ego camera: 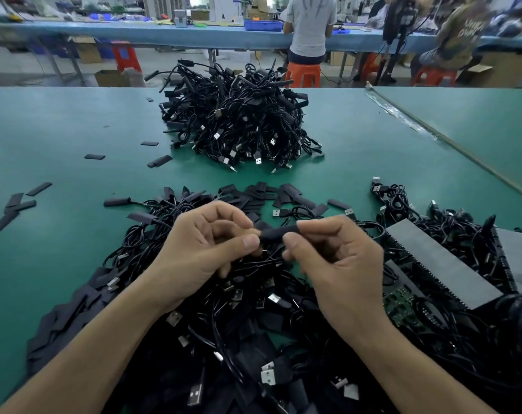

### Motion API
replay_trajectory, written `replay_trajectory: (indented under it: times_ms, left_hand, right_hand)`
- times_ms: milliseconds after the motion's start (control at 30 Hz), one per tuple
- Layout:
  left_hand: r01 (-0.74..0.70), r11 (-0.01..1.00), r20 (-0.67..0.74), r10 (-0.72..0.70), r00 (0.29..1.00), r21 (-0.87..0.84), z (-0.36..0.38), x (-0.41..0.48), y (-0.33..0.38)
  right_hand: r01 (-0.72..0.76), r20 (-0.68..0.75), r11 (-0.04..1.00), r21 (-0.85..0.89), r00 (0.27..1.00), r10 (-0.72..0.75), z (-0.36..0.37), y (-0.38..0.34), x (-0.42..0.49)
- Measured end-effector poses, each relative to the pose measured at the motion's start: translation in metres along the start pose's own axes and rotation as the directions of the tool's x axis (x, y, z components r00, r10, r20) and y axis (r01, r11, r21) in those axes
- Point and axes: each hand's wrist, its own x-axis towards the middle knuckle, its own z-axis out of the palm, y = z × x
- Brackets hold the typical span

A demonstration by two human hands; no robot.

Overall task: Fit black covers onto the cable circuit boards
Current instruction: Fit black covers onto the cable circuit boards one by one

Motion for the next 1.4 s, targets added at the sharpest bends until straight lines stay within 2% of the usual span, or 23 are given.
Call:
replay_trajectory:
  times_ms: [100,167,233,300,400,467,500,567,633,700,767,833,900,967,1000,1033,1100,1167,1233,1300,1400]
  left_hand:
    - [-0.044,0.978,0.033,0.038,0.999,0.205,-0.002,0.001,0.003]
    - [-0.033,0.911,0.065,0.007,0.998,0.411,-0.001,0.000,0.003]
    - [-0.065,0.822,0.106,0.006,0.994,0.566,0.002,-0.001,0.004]
    - [-0.086,0.777,0.106,0.026,0.994,0.623,0.004,-0.001,0.006]
    - [-0.032,0.808,-0.027,0.059,0.998,0.588,0.004,0.001,0.010]
    - [0.040,0.817,-0.192,0.088,0.977,0.575,0.001,0.004,0.012]
    - [0.079,0.788,-0.268,0.112,0.957,0.611,-0.001,0.005,0.012]
    - [0.151,0.682,-0.364,0.180,0.914,0.716,-0.007,0.006,0.014]
    - [0.214,0.555,-0.405,0.248,0.880,0.804,-0.012,0.004,0.018]
    - [0.249,0.453,-0.389,0.247,0.888,0.856,-0.016,0.002,0.019]
    - [0.293,0.371,-0.375,0.172,0.911,0.881,-0.015,0.000,0.019]
    - [0.338,0.293,-0.382,0.108,0.918,0.894,-0.012,-0.002,0.020]
    - [0.353,0.168,-0.370,0.082,0.925,0.920,-0.008,-0.003,0.021]
    - [0.327,0.037,-0.329,0.109,0.938,0.944,-0.003,-0.005,0.022]
    - [0.293,0.016,-0.293,0.128,0.948,0.956,-0.001,-0.006,0.023]
    - [0.232,0.043,-0.236,0.139,0.962,0.972,0.001,-0.006,0.023]
    - [0.031,0.217,-0.061,0.133,0.989,0.976,0.006,-0.007,0.023]
    - [-0.103,0.517,0.075,0.075,0.994,0.850,0.016,-0.006,0.021]
    - [-0.103,0.783,0.114,0.042,0.993,0.614,0.024,-0.005,0.014]
    - [-0.090,0.896,0.053,0.075,0.996,0.435,0.027,-0.003,0.007]
    - [-0.076,0.962,-0.031,0.087,0.996,0.263,0.025,0.000,-0.001]
  right_hand:
    - [0.050,-0.137,0.999,0.013,0.989,-0.048,-0.002,-0.003,0.004]
    - [0.080,-0.223,0.997,0.008,0.972,-0.076,-0.002,-0.005,0.006]
    - [0.104,-0.271,0.995,-0.007,0.957,-0.101,-0.002,-0.007,0.007]
    - [0.136,-0.269,0.985,-0.107,0.950,-0.160,-0.003,-0.007,0.006]
    - [0.134,-0.211,0.913,-0.386,0.950,-0.229,-0.004,-0.004,0.004]
    - [0.059,-0.186,0.847,-0.528,0.965,-0.183,-0.004,-0.002,0.003]
    - [0.014,-0.161,0.796,-0.605,0.977,-0.140,-0.003,-0.002,0.003]
    - [-0.017,-0.094,0.689,-0.724,0.993,-0.074,-0.002,-0.004,0.003]
    - [0.008,-0.024,0.655,-0.755,0.999,-0.039,-0.003,-0.008,0.003]
    - [0.051,0.063,0.667,-0.744,0.998,-0.005,-0.004,-0.009,0.003]
    - [0.076,0.117,0.686,-0.724,0.993,0.014,-0.004,-0.008,0.002]
    - [0.074,0.106,0.686,-0.724,0.994,0.004,-0.005,-0.005,0.002]
    - [0.080,0.080,0.691,-0.718,0.996,-0.033,-0.005,-0.002,0.003]
    - [0.109,0.092,0.714,-0.691,0.994,-0.062,-0.005,0.001,0.003]
    - [0.122,0.103,0.737,-0.664,0.992,-0.071,-0.005,0.002,0.003]
    - [0.129,0.111,0.764,-0.632,0.991,-0.076,-0.005,0.002,0.003]
    - [0.126,0.104,0.821,-0.557,0.991,-0.081,-0.006,0.003,0.003]
    - [0.094,0.074,0.881,-0.463,0.995,-0.067,-0.007,0.003,0.003]
    - [0.049,0.061,0.928,-0.369,0.998,-0.029,-0.008,0.002,0.005]
    - [0.018,0.078,0.960,-0.278,0.997,0.005,-0.008,0.000,0.006]
    - [-0.035,0.127,0.984,-0.173,0.990,0.058,-0.009,-0.004,0.010]
